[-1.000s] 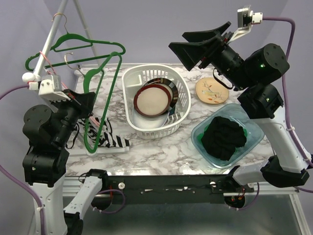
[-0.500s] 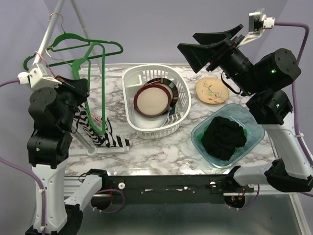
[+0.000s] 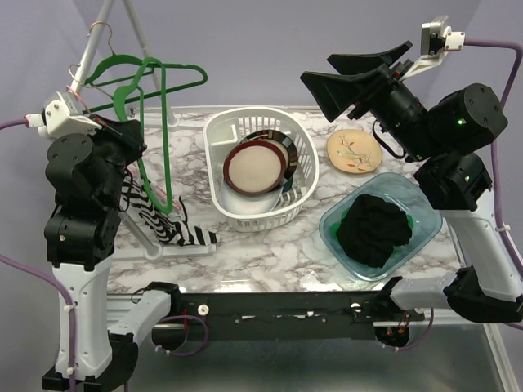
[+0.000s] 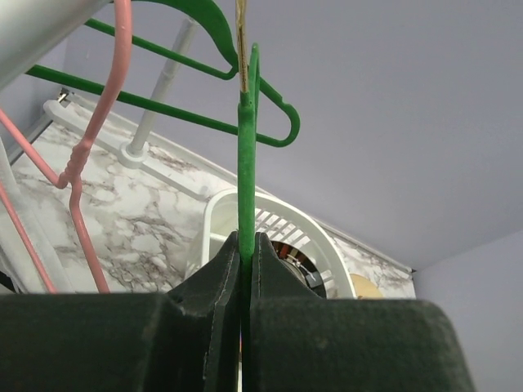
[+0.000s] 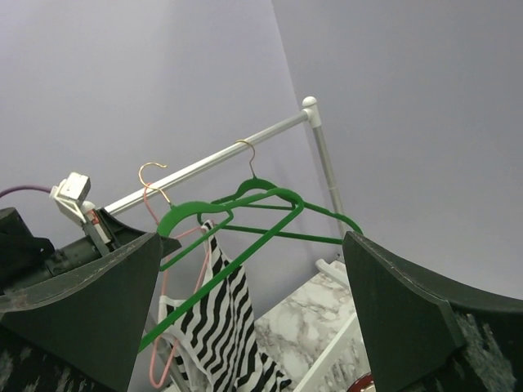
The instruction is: Remove the tank top from the hanger
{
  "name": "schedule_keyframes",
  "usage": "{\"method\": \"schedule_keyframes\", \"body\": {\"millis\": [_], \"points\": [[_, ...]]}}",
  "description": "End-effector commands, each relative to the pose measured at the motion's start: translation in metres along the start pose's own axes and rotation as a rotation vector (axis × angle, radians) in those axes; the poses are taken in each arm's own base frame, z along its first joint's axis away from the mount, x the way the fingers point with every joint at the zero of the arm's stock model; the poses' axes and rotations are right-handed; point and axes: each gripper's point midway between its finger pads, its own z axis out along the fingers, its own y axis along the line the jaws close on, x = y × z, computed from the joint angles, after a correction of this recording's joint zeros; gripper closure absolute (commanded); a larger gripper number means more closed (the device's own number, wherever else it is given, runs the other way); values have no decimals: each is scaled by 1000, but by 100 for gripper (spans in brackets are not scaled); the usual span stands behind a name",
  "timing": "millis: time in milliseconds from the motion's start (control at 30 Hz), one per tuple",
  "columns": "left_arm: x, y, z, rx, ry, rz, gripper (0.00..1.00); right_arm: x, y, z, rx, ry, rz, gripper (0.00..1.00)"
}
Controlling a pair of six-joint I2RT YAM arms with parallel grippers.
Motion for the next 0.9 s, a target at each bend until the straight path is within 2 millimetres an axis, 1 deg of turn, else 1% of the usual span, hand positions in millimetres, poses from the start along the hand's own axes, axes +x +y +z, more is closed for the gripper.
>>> {"method": "schedule_keyframes", "body": {"millis": [0, 100, 167, 233, 300, 367, 433, 500, 533, 567, 633, 667, 733, 800, 833, 867], "points": [[-7, 3, 1, -27, -22, 33, 100, 3, -5, 2, 24, -4, -20, 0], [-11, 6, 0, -66, -14, 53, 100, 3, -5, 2, 23, -2, -15, 0], [-7, 8, 0, -86, 17, 64, 100, 3, -5, 1, 23, -2, -14, 1], [-4, 15, -4, -120, 32, 61, 100, 2, -5, 0, 24, -4, -14, 1], [0, 15, -6, -112, 44, 58, 100, 1, -5, -2, 27, -5, -18, 1], [2, 10, -11, -74, 56, 62, 100, 2, -6, -3, 31, -4, -20, 1], [-2, 2, -17, -34, 63, 72, 100, 3, -5, -4, 28, 0, -17, 1], [-7, -1, -23, -27, 65, 72, 100, 5, -5, -4, 25, 7, -18, 1], [-5, 0, -24, -41, 85, 70, 100, 4, -5, -5, 23, 6, -19, 1], [-13, -2, -28, -40, 68, 63, 100, 3, -4, -7, 23, 6, -18, 1], [-17, 2, -30, -76, 65, 63, 100, 2, -4, -9, 27, 7, -19, 1], [-21, 9, -29, -118, 43, 64, 100, 3, -5, -10, 29, 8, -22, 1], [-22, 15, -22, -160, 34, 71, 100, 3, -6, -13, 35, 4, -27, 1], [-24, 17, -16, -182, 25, 70, 100, 4, -7, -15, 37, 4, -32, 1], [-19, 16, -7, -191, 47, 77, 100, 6, -8, -14, 38, 8, -34, 1], [-23, 14, -6, -192, 41, 67, 100, 5, -7, -16, 35, 9, -38, 1]]}}
